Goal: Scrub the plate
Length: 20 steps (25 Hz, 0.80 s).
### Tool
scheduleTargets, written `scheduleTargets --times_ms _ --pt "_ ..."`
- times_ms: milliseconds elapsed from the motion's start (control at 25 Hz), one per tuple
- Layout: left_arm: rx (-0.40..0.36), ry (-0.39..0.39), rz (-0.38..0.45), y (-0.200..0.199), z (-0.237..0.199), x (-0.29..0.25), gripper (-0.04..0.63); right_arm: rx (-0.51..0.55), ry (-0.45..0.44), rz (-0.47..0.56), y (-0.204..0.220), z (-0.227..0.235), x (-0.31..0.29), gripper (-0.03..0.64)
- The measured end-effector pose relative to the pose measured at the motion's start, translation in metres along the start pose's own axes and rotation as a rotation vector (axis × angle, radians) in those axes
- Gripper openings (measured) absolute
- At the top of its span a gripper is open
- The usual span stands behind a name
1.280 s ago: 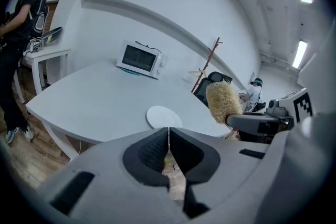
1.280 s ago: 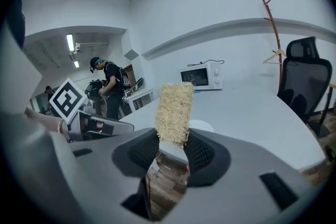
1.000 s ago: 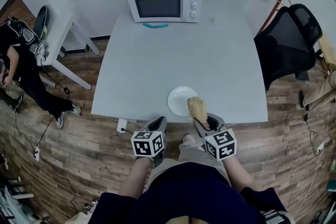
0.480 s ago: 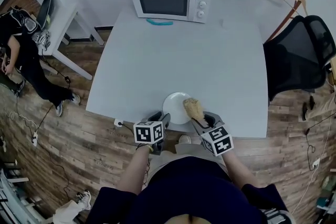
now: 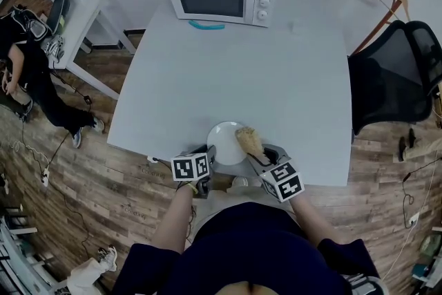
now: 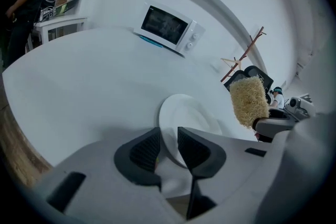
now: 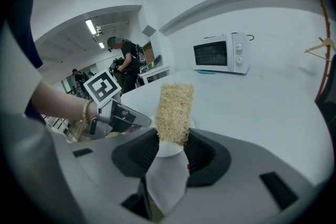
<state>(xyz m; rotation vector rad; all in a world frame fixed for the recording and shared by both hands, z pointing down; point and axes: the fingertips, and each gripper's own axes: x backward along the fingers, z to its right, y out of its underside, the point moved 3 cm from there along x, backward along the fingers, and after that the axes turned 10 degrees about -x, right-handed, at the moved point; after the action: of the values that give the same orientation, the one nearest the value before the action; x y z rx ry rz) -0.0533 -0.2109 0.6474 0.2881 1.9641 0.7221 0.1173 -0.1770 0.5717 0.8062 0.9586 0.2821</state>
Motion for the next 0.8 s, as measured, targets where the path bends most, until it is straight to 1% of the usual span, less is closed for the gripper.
scheduleTargets --times_ms 40,160,400,600,800 --pt "0.005 -0.008 -0.004 -0.001 -0.001 -0.001 0.099 -0.002 -0.004 -0.002 0.0 0.001 -0.001 0.15" --pt "0.032 -0.018 -0.005 -0.002 -0.002 -0.002 0.084 0.0 -0.015 -0.008 0.0 0.003 -0.003 0.15" --pt "0.034 -0.027 0.046 -0.008 0.001 0.001 0.071 0.02 -0.001 -0.038 0.003 0.012 -0.013 0.15" --pt "0.04 -0.031 0.086 -0.014 0.007 0.006 0.061 0.042 -0.018 -0.059 -0.001 0.012 -0.022 0.147" --pt "0.034 -0.035 0.106 -0.019 0.01 0.01 0.055 0.086 0.004 -0.11 0.001 0.017 -0.034 0.146"
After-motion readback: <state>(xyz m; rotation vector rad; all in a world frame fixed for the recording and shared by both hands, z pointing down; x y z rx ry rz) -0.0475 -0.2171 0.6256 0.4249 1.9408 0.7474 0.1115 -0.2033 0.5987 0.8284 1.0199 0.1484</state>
